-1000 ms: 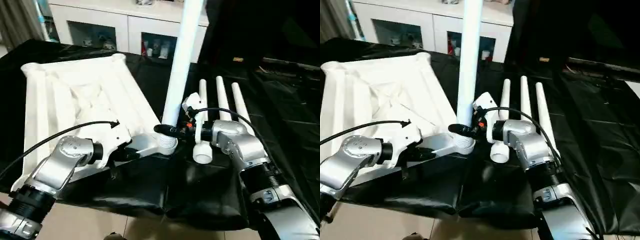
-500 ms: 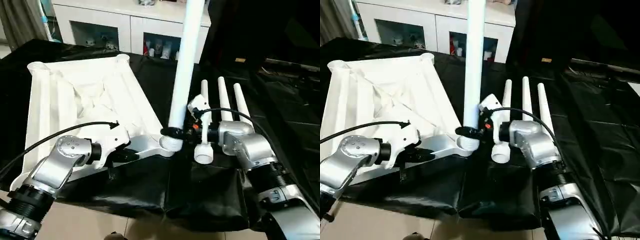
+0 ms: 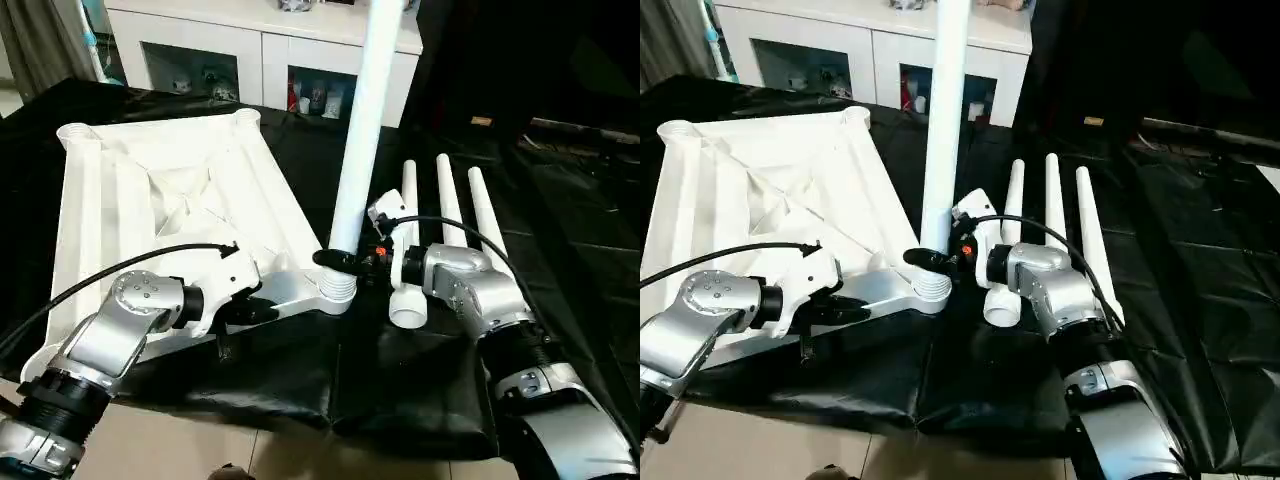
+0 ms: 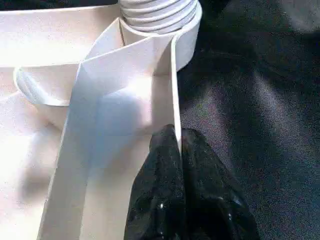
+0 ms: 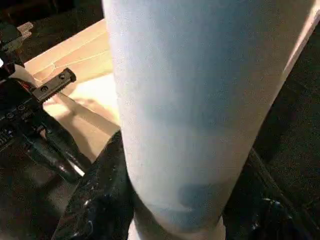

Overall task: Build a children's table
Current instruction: Rotate table base

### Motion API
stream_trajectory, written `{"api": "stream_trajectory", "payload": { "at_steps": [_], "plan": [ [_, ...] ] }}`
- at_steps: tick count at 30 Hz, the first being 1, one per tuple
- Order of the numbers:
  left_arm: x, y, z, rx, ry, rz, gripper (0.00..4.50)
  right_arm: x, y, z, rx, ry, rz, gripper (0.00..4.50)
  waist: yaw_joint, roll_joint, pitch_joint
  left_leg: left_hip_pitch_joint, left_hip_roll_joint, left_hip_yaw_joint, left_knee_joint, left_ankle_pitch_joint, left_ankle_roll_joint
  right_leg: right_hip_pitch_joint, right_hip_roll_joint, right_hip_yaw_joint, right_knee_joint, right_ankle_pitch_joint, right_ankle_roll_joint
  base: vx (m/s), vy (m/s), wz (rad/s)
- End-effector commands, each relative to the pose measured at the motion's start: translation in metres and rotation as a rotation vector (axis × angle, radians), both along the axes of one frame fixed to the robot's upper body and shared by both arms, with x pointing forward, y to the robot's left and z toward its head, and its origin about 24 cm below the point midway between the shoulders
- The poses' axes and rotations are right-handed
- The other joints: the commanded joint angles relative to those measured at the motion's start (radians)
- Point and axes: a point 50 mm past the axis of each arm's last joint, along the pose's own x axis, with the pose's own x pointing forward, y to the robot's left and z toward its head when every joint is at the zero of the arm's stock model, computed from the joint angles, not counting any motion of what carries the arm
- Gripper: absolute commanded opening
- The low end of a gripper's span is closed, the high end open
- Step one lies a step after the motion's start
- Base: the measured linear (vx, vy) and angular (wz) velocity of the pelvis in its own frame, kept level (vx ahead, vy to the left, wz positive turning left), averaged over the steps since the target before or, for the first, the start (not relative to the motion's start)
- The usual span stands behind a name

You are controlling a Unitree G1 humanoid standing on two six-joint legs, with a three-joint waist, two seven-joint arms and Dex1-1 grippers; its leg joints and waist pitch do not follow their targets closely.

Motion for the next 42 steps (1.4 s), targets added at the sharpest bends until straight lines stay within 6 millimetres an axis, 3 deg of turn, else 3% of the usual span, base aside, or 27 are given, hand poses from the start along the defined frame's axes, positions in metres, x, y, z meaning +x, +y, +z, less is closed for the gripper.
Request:
{"api": "stream_trajectory", "payload": {
  "at_steps": [1, 3, 10, 11, 13, 15, 16, 17, 18, 24, 29, 30, 31, 33, 41, 42],
  "plan": [
    [0.000, -0.006, -0.004, -0.008, 0.023, -0.024, 0.00, 0.002, -0.005, -0.004, -0.012, 0.007, -0.033, 1.87, -0.001, 0.022, -0.067, 0.015, 0.043, -0.014, -0.077, -0.214, -0.023, 0.045, -0.090, 0.059, -0.081, -0.171, -0.183, 0.000, 0.000, 0.00],
    [0.001, -0.006, -0.004, -0.007, 0.021, -0.023, 0.00, 0.001, -0.006, -0.008, -0.004, 0.012, -0.040, 1.87, -0.001, 0.021, -0.066, 0.016, 0.043, -0.015, -0.078, -0.225, -0.024, 0.045, -0.090, 0.059, -0.083, -0.187, -0.180, 0.000, 0.000, 0.00],
    [0.003, -0.007, -0.005, -0.012, 0.018, -0.014, 0.00, -0.007, -0.015, -0.022, 0.054, 0.037, -0.093, 1.87, 0.002, 0.034, -0.067, 0.018, 0.044, -0.017, -0.079, -0.249, -0.028, 0.044, -0.091, 0.058, -0.085, -0.191, -0.187, 0.000, 0.000, 0.00],
    [0.004, -0.007, -0.005, -0.012, 0.019, -0.013, 0.00, -0.008, -0.016, -0.024, 0.061, 0.037, -0.098, 1.87, 0.001, 0.032, -0.067, 0.018, 0.043, -0.017, -0.080, -0.252, -0.027, 0.044, -0.089, 0.058, -0.087, -0.194, -0.185, 0.000, 0.000, 0.00],
    [0.005, -0.008, -0.005, -0.019, 0.019, -0.011, 0.00, -0.011, -0.020, -0.028, 0.088, 0.038, -0.124, 1.87, 0.002, 0.040, -0.061, 0.024, 0.044, -0.018, -0.084, -0.304, -0.031, 0.040, -0.091, 0.058, -0.094, -0.249, -0.179, 0.000, 0.000, 0.00],
    [0.006, -0.009, -0.005, -0.023, 0.019, -0.011, 0.00, -0.013, -0.021, -0.031, 0.099, 0.035, -0.139, 1.87, 0.002, 0.035, -0.060, 0.029, 0.043, -0.020, -0.085, -0.341, -0.032, 0.041, -0.093, 0.058, -0.101, -0.313, -0.169, 0.000, 0.000, 0.00],
    [0.006, -0.009, -0.005, -0.022, 0.019, -0.012, 0.00, -0.014, -0.022, -0.033, 0.101, 0.031, -0.144, 1.87, 0.003, 0.039, -0.061, 0.028, 0.044, -0.021, -0.085, -0.342, -0.031, 0.040, -0.095, 0.059, -0.102, -0.327, -0.167, 0.000, 0.000, 0.00],
    [0.006, -0.009, -0.005, -0.022, 0.019, -0.012, 0.00, -0.014, -0.022, -0.033, 0.101, 0.031, -0.144, 1.87, 0.003, 0.038, -0.062, 0.028, 0.044, -0.021, -0.085, -0.339, -0.030, 0.041, -0.095, 0.059, -0.102, -0.328, -0.166, 0.000, 0.000, 0.00],
    [0.007, -0.009, -0.005, -0.023, 0.018, -0.011, 0.00, -0.016, -0.023, -0.034, 0.109, 0.024, -0.151, 1.87, 0.004, 0.045, -0.063, 0.027, 0.044, -0.023, -0.085, -0.330, -0.030, 0.041, -0.095, 0.059, -0.100, -0.319, -0.169, 0.000, 0.000, 0.00],
    [0.009, -0.010, -0.006, -0.020, 0.014, -0.010, 0.00, -0.022, -0.025, -0.040, 0.057, -0.040, -0.154, 1.86, 0.007, 0.048, -0.064, 0.027, 0.043, -0.020, -0.086, -0.325, -0.026, 0.040, -0.092, 0.059, -0.100, -0.283, -0.173, 0.000, 0.000, 0.00],
    [0.010, -0.009, -0.007, -0.019, 0.015, -0.003, 0.00, -0.025, -0.021, -0.038, 0.013, -0.099, -0.114, 1.86, 0.006, 0.047, -0.061, 0.027, 0.044, -0.023, -0.089, -0.357, -0.027, 0.038, -0.093, 0.059, -0.105, -0.344, -0.159, 0.000, 0.000, 0.00],
    [0.010, -0.009, -0.007, -0.019, 0.015, -0.003, 0.00, -0.025, -0.020, -0.038, 0.006, -0.105, -0.105, 1.86, 0.007, 0.040, -0.060, 0.027, 0.045, -0.023, -0.090, -0.352, -0.024, 0.038, -0.093, 0.059, -0.106, -0.349, -0.155, 0.000, 0.000, 0.00],
    [0.010, -0.009, -0.007, -0.020, 0.015, -0.003, 0.00, -0.026, -0.020, -0.038, 0.003, -0.109, -0.100, 1.86, 0.007, 0.043, -0.060, 0.027, 0.044, -0.023, -0.089, -0.348, -0.022, 0.038, -0.094, 0.060, -0.106, -0.350, -0.154, 0.000, 0.000, 0.00],
    [0.010, -0.008, -0.007, -0.020, 0.016, -0.001, 0.00, -0.026, -0.018, -0.037, 0.001, -0.118, -0.088, 1.86, 0.007, 0.037, -0.061, 0.025, 0.046, -0.023, -0.090, -0.337, -0.019, 0.038, -0.094, 0.060, -0.104, -0.337, -0.156, 0.000, 0.000, 0.00],
    [0.007, -0.005, -0.010, -0.011, 0.019, 0.004, 0.00, -0.027, -0.011, -0.046, -0.104, -0.046, -0.023, 1.86, 0.004, 0.035, -0.056, 0.027, 0.044, -0.024, -0.092, -0.361, -0.017, 0.032, -0.096, 0.061, -0.113, -0.423, -0.133, 0.000, 0.000, 0.00],
    [0.007, -0.004, -0.011, -0.006, 0.019, 0.006, 0.00, -0.025, -0.010, -0.047, -0.114, -0.023, -0.028, 1.86, 0.004, 0.031, -0.056, 0.027, 0.044, -0.024, -0.092, -0.358, -0.017, 0.033, -0.097, 0.062, -0.114, -0.428, -0.128, 0.000, 0.000, 0.00]
  ]
}}
